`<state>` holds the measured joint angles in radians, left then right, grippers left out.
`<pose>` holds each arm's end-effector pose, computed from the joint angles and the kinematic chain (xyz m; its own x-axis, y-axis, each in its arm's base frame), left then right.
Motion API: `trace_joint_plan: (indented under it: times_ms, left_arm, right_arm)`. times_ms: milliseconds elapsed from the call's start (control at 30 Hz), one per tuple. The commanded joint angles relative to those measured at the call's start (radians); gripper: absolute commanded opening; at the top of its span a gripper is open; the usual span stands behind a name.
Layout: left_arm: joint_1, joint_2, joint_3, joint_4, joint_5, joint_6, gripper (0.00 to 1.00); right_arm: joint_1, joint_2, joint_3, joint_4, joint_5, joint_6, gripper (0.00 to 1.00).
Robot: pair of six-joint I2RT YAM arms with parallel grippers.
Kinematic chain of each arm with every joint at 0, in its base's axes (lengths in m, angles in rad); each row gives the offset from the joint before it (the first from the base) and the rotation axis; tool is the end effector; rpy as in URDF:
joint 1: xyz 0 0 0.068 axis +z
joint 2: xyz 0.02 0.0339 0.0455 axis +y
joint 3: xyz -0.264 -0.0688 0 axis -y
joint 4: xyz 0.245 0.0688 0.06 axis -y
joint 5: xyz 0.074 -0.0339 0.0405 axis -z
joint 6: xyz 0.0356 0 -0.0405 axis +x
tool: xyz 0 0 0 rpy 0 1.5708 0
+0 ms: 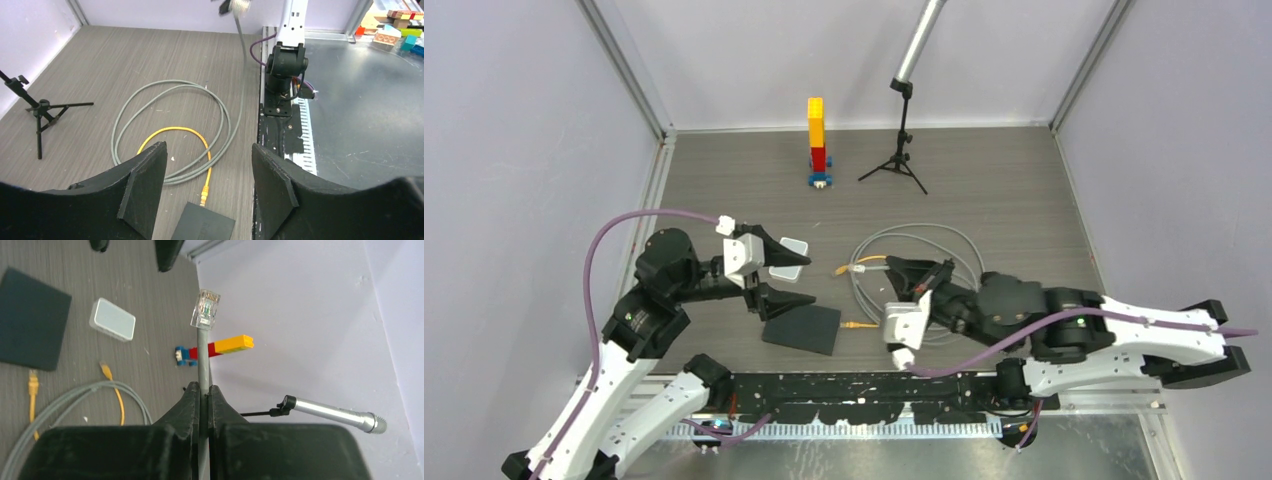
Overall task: Insert the plug into the switch port
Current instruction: Pick up the connector from the center of the board.
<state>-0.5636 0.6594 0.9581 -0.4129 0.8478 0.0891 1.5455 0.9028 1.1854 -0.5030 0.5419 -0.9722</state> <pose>0.0912 -0.0892 0.3936 -0.0085 0.0750 -0.9971 0.9879 0.1553 0.0033 0.0228 0.1765 0.4239 0.6939 -0.5567 -0.4567 -0.4800 0.1152 -0.8697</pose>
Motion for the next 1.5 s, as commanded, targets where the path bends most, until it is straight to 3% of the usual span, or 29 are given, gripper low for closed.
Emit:
trace_joint_plan:
  times_ms: [0, 300, 567, 767, 900, 1100, 1467]
  left_arm:
    - [-0.003, -0.017, -0.011, 0.006, -0.009, 0.012, 0.64]
    - [-0.004, -0.026, -0.013, 0.007, -0.009, 0.012, 0.64]
    - [-0.004, -0.033, -0.016, 0.008, -0.009, 0.012, 0.64]
    - [-0.004, -0.034, -0.018, 0.009, -0.009, 0.012, 0.64]
    - [-0.004, -0.035, -0.019, 0.012, -0.009, 0.011, 0.64]
    - [-0.004, -0.036, -0.008, 0.035, -0.008, 0.004, 0.63]
    - [-0.004, -0.046, 0.013, 0.270, 0.098, -0.215, 0.62]
  right_arm:
    - [0.005, -0.087, 0.030, 0.109, -0.091, 0.091, 0.01]
    - [0.005, -0.212, -0.027, 0.242, -0.222, 0.135, 0.00]
    - [0.005, -0.303, -0.049, 0.262, -0.362, 0.184, 0.01]
    - [0.005, -0.330, -0.061, 0.266, -0.382, 0.199, 0.01]
    - [0.005, -0.305, -0.051, 0.234, -0.366, 0.197, 0.00]
    - [0.005, -0.178, 0.051, 0.034, -0.258, 0.244, 0.00]
    - [0.005, -0.009, 0.120, -0.153, -0.219, 0.338, 0.01]
